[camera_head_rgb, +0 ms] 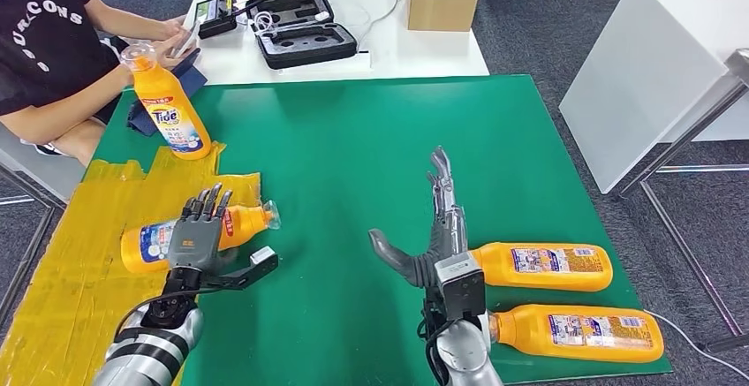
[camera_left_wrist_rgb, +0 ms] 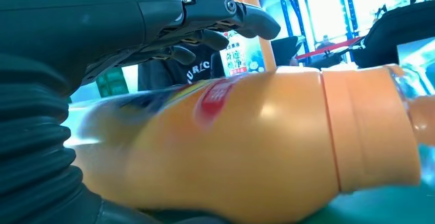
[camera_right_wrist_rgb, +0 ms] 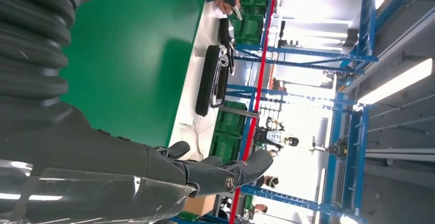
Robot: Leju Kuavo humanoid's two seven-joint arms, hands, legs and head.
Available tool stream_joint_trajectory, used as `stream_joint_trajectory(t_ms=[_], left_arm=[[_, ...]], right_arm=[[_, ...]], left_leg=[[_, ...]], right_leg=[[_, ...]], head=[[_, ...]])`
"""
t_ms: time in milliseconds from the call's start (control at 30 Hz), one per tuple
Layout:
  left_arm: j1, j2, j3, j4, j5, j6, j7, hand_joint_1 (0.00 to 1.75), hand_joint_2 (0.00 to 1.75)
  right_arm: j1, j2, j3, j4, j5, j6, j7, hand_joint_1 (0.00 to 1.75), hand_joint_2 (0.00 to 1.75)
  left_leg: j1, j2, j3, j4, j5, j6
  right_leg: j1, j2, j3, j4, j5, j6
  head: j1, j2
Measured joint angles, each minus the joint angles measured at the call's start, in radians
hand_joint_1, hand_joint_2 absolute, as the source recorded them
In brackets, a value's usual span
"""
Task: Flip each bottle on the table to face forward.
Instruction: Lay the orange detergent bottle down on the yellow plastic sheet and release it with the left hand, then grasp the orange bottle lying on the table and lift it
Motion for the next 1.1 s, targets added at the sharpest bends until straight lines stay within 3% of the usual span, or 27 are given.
stream_joint_trajectory(t_ms=[133, 300, 533, 600, 700, 833, 967, 1100], left_arm=[[0.04, -0.013, 0.031, -0.064, 0.018, 0.003, -0.063, 0.0, 1.75], [0.115, -0.054, 0.092, -0.215, 0.164, 0.003, -0.265, 0.0, 1.75], [0.151, -0.082, 0.135, -0.309, 0.194, 0.003, -0.303, 0.0, 1.75], [0.162, -0.09, 0.14, -0.33, 0.274, -0.003, -0.368, 0.0, 1.75], [0.213, -0.109, 0.126, -0.415, 0.535, -0.078, -0.514, 0.0, 1.75], [0.332, -0.129, 0.073, -0.657, 0.843, -0.251, -0.616, 0.0, 1.75], [0.444, -0.145, 0.049, -0.869, 1.015, -0.38, -0.682, 0.0, 1.75], [0.5, -0.159, 0.047, -0.98, 1.108, -0.463, -0.727, 0.0, 1.75]], right_arm=[[0.0, -0.001, 0.005, 0.002, 0.003, -0.012, 0.0, 0.0, 1.75], [0.0, -0.009, 0.013, 0.002, 0.049, -0.047, -0.004, 0.0, 1.75], [0.001, -0.016, 0.015, 0.002, 0.064, -0.055, -0.004, 0.0, 1.75], [0.0, -0.019, 0.017, 0.002, 0.104, -0.065, 0.009, 0.0, 1.75], [0.0, -0.038, 0.024, 0.001, 0.276, -0.085, 0.076, 0.0, 1.75], [0.005, -0.093, 0.032, -0.019, 0.528, -0.102, 0.175, 0.0, 1.75], [0.015, -0.17, 0.019, -0.059, 0.608, -0.09, 0.216, 0.0, 1.75], [0.017, -0.262, -0.042, -0.081, 0.633, -0.05, 0.227, 0.0, 1.75]], left_leg=[[0.0, 0.0, -0.001, 0.0, 0.0, 0.0], [0.0, 0.001, -0.003, 0.0, 0.0, 0.0], [0.0, 0.001, -0.003, 0.0, 0.0, 0.0], [0.0, 0.001, -0.003, 0.0, 0.0, 0.0], [0.0, 0.002, -0.003, 0.0, 0.0, 0.0], [-0.001, 0.001, -0.005, 0.0, -0.001, 0.001], [-0.002, 0.001, -0.006, 0.0, -0.002, 0.001], [-0.002, 0.0, -0.006, 0.0, -0.002, 0.002]], right_leg=[[0.0, 0.0, -0.001, 0.0, 0.0, 0.0], [0.0, 0.0, -0.003, 0.0, 0.0, 0.0], [0.0, 0.0, -0.004, 0.0, 0.0, 0.0], [0.0, 0.0, -0.004, 0.0, 0.0, 0.0], [0.0, 0.0, -0.004, 0.0, 0.0, 0.0], [-0.001, 0.0, -0.006, -0.001, 0.0, 0.0], [-0.002, 0.0, -0.007, -0.001, 0.0, 0.0], [-0.002, 0.0, -0.007, -0.001, 0.0, 0.001]], head=[[0.0, 0.0], [0.0, 0.0], [0.0, 0.0], [0.0, 0.0], [0.0, 0.0], [0.0, 0.0], [0.0, 0.0], [0.0, 0.0]])
